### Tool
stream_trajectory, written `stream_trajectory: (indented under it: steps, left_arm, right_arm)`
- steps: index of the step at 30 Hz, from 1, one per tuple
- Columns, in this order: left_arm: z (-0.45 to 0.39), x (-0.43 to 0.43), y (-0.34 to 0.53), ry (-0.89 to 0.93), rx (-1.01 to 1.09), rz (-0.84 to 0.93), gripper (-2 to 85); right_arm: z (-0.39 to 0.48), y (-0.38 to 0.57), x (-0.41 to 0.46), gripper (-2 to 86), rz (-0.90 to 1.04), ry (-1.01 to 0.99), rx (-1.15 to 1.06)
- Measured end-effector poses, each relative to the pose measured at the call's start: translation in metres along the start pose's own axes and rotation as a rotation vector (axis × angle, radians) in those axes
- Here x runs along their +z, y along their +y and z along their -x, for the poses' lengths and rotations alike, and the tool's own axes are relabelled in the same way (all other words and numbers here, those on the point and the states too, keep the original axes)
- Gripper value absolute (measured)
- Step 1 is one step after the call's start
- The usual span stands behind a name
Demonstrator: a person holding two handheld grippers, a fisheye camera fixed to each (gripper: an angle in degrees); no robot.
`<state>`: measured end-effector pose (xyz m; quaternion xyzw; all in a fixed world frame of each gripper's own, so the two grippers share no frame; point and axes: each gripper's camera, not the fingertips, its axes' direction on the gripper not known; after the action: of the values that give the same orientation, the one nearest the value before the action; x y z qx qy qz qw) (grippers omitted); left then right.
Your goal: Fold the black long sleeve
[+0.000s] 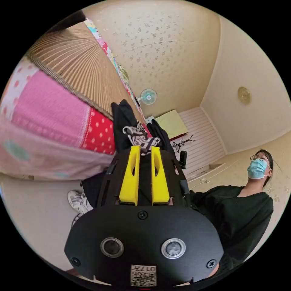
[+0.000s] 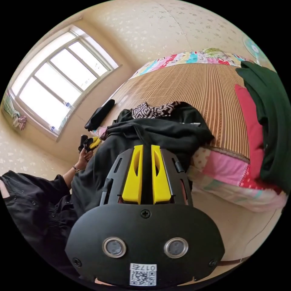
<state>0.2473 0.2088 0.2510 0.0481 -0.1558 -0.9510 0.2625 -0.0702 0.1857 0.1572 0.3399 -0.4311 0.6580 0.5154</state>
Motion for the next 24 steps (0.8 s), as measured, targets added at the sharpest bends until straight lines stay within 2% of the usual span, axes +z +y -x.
stream_trajectory:
  steps: [3,9,12,14,19,24]
  left_arm:
    - [-0.012,-0.02,0.044,0.021,-0.072,0.048,11.6]
    - [-0.066,-0.027,0.095,0.19,-0.07,0.277,16.7]
    - [-0.09,-0.026,0.091,0.144,-0.002,0.408,16.7]
    - [-0.102,-0.019,0.083,0.203,0.041,0.484,16.7]
    - [-0.111,0.007,0.091,0.057,0.045,0.745,16.9]
    - [-0.124,0.026,0.109,0.05,0.084,0.777,16.1]
  right_arm:
    - [-0.031,0.028,-0.056,7.3,-0.013,-0.047,0.097]
    - [-0.107,0.084,-0.133,11.7,0.159,-0.216,0.275]
    - [-0.145,0.111,-0.155,12.4,0.204,-0.398,0.38]
    - [-0.163,0.122,-0.168,12.5,0.211,-0.532,0.407]
    - [-0.188,0.122,-0.185,12.7,0.223,-0.698,0.414]
    - [-0.202,0.11,-0.193,13.1,0.281,-0.761,0.386]
